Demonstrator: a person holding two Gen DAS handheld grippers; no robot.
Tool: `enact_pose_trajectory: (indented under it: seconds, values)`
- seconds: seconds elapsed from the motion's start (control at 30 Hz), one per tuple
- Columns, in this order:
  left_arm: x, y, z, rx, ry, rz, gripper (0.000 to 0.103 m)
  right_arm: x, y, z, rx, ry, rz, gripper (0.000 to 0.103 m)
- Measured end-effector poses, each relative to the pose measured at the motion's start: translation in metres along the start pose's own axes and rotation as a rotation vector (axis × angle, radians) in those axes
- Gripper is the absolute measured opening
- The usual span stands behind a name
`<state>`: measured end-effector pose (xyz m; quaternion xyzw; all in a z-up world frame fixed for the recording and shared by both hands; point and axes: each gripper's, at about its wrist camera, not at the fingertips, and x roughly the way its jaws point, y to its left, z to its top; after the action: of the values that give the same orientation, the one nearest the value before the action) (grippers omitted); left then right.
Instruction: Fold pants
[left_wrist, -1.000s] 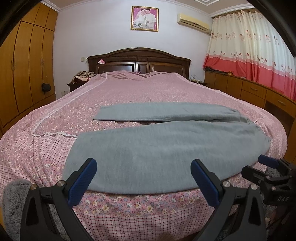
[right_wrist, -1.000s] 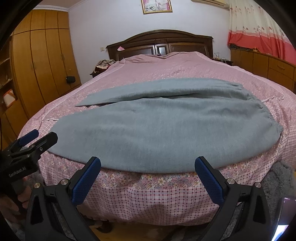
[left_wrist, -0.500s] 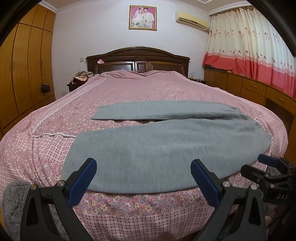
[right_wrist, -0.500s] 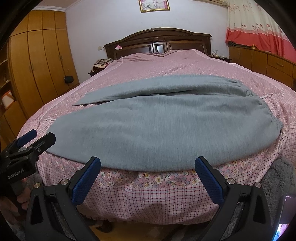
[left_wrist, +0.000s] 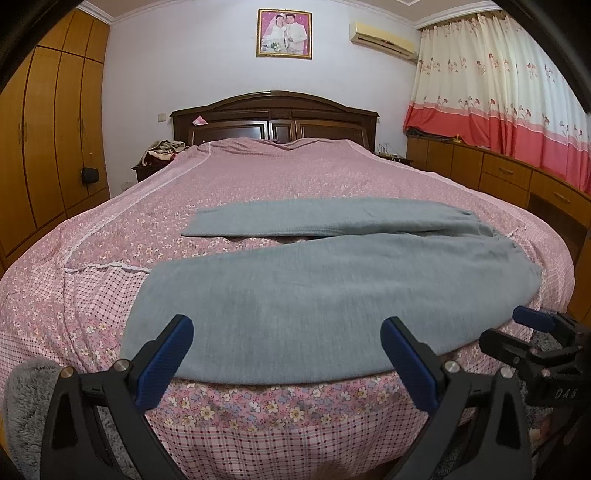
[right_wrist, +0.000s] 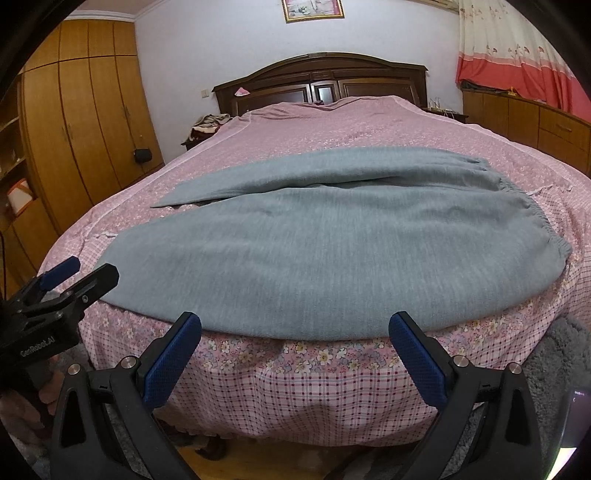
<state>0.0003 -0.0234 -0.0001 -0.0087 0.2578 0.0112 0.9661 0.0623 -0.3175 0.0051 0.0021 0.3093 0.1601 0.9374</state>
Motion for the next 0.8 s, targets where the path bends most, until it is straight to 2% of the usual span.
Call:
enact_pose_trajectory:
  seconds: [0.17, 0.23, 0.3, 0.47, 0.57, 0.63, 0.7, 0.73, 0.8]
  values:
    - [0.007, 0.0, 0.0, 0.005, 0.024, -0.004, 0.103, -0.004, -0.012, 0.003, 0.059, -0.051, 0.055, 0.103]
    - [0.01, -0.002, 0.0, 0.013, 0.036, -0.009, 0.103, -0.007, -0.015, 0.005, 0.08, -0.083, 0.139, 0.103]
    - [0.013, -0.004, 0.001, 0.018, 0.043, -0.023, 0.103, -0.012, -0.016, 0.008, 0.099, -0.122, 0.172, 0.103]
    - [0.017, -0.002, 0.019, -0.008, 0.033, -0.131, 0.103, -0.014, -0.016, 0.03, 0.112, -0.106, 0.257, 0.103]
    - [0.024, -0.005, 0.04, 0.027, 0.012, -0.167, 0.103, -0.011, -0.022, 0.058, 0.087, -0.063, 0.314, 0.103]
    - [0.032, -0.01, 0.058, 0.094, 0.019, -0.203, 0.103, -0.012, -0.032, 0.082, 0.041, -0.026, 0.381, 0.103]
    - [0.039, -0.015, 0.082, 0.2, 0.012, -0.305, 0.103, -0.016, -0.046, 0.113, -0.052, -0.002, 0.393, 0.103]
    - [0.042, -0.018, 0.092, 0.244, 0.013, -0.325, 0.103, -0.016, -0.054, 0.129, -0.112, 0.006, 0.381, 0.103]
    - [0.061, -0.029, 0.124, 0.428, 0.05, -0.336, 0.103, -0.011, -0.065, 0.166, -0.248, -0.029, 0.271, 0.103]
